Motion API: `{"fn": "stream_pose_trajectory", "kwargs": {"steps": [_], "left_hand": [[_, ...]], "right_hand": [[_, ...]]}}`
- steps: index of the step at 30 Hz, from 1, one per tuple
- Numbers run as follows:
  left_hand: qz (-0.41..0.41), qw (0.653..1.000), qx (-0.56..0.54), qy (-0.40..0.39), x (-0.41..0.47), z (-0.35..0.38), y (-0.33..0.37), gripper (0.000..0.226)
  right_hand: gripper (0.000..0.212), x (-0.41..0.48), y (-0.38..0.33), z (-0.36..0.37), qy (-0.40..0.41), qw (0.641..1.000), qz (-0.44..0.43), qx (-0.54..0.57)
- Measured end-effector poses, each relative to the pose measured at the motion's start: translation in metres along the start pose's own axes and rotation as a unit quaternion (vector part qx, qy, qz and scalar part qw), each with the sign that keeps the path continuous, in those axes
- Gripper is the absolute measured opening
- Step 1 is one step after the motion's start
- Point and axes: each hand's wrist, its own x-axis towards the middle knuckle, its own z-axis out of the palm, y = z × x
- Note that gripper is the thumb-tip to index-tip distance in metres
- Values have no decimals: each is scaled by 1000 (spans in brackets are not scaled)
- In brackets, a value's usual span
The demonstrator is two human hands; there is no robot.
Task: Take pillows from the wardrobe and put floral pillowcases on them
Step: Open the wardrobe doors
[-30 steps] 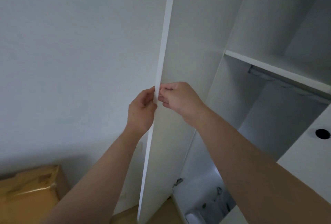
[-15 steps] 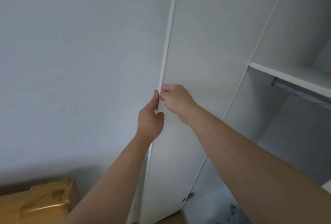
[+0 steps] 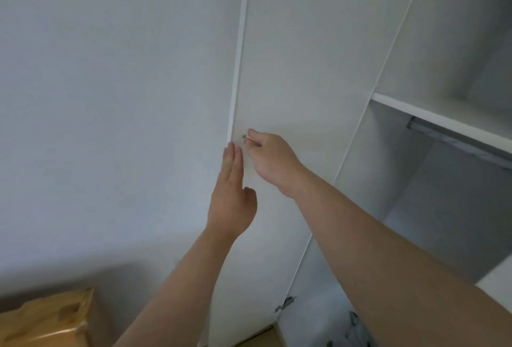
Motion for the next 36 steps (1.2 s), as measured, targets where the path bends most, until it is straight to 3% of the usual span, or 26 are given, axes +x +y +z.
{"fn": "stream_pose_trajectory", "kwargs": {"steps": [3, 11, 14, 17, 21, 28, 36], "left_hand": [[57, 997, -44, 31, -18, 29, 29, 85], [76, 969, -158, -174, -30, 131, 133, 71], [-22, 905, -310, -292, -38, 170, 177, 64], [-51, 857, -376, -348, -50, 199, 218, 55], [-25, 836, -388, -388, -66, 211, 257, 42], [-20, 832, -388, -397, -75, 206, 273, 44], [13, 824, -387, -413, -72, 201, 253, 42]], "right_hand": [[47, -24, 31, -33, 54, 998, -2, -44], [47, -128, 117, -144, 275, 948, 105, -121], [37, -176, 134, -185, 365, 899, 152, -191], [41, -221, 145, -217, 435, 847, 180, -245], [43, -258, 153, -240, 432, 825, 229, -285], [24, -244, 182, -245, 323, 858, 264, -299], [23, -226, 184, -241, 360, 830, 307, -295]]}}
